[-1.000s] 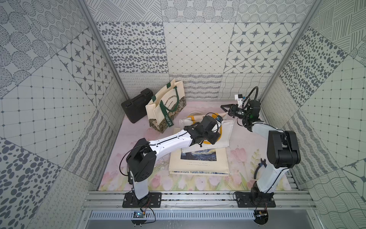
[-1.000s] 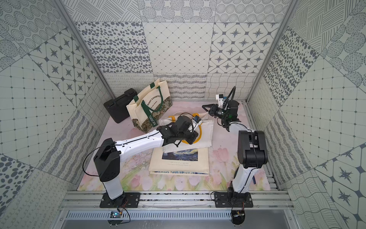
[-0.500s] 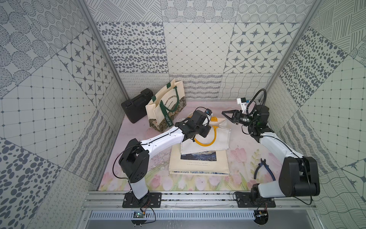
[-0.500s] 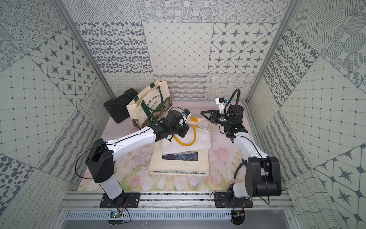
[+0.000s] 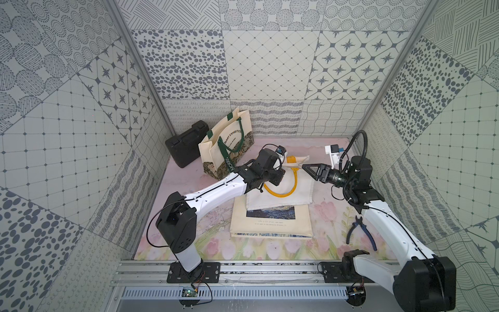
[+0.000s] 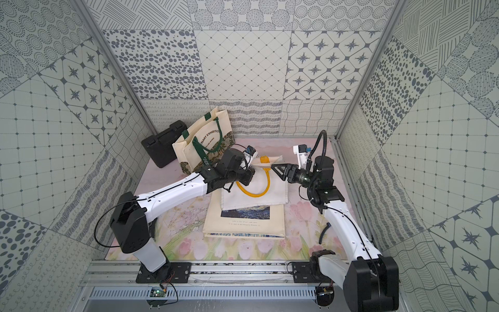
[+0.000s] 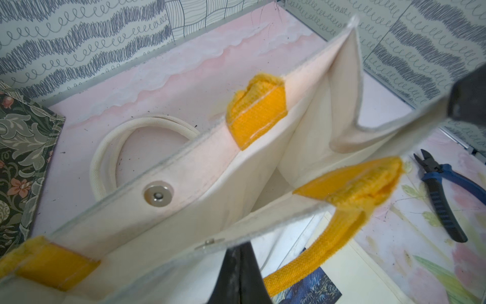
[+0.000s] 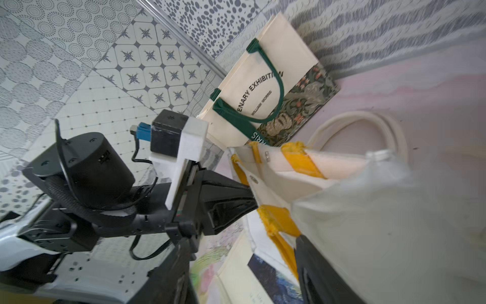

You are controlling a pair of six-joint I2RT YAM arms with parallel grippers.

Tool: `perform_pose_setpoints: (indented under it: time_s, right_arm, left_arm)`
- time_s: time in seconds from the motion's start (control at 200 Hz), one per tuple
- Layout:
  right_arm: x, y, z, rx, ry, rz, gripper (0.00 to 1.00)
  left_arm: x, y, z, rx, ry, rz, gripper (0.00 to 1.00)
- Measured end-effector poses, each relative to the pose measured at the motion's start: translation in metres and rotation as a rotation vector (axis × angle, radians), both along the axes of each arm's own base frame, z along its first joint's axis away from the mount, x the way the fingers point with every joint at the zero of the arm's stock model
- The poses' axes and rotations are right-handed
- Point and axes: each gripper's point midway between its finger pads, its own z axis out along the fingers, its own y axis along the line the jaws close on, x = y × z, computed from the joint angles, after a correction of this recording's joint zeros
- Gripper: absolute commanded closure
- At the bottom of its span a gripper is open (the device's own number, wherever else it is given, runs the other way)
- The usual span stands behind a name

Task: Put away the canvas bag
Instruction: Pick up the canvas bag from the center of the board.

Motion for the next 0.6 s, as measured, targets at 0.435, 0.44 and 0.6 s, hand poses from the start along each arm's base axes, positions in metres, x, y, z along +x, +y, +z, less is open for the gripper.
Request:
perform_pose_setpoints:
  time_s: [0.435,0.44,0.6]
  right_arm:
    - [-0.003,-0.033,0.003,-0.065,-0.113,-0.186,0.33]
    - [-0.003,-0.033,0.004,-0.065,-0.114,-0.188,0.33]
    - [-0.004,-0.037,0.005,-0.064,-0.121,-0.202,0.34]
  left_arm:
    - [0.008,-0.016,0.081,-0.044,-0.072,-0.181,0.4]
    - [0.009,-0.016,0.082,-0.043,-0.073,-0.186,0.4]
    - [0.016,-0.02,0.108,0.027,-0.104,-0.355,0.38]
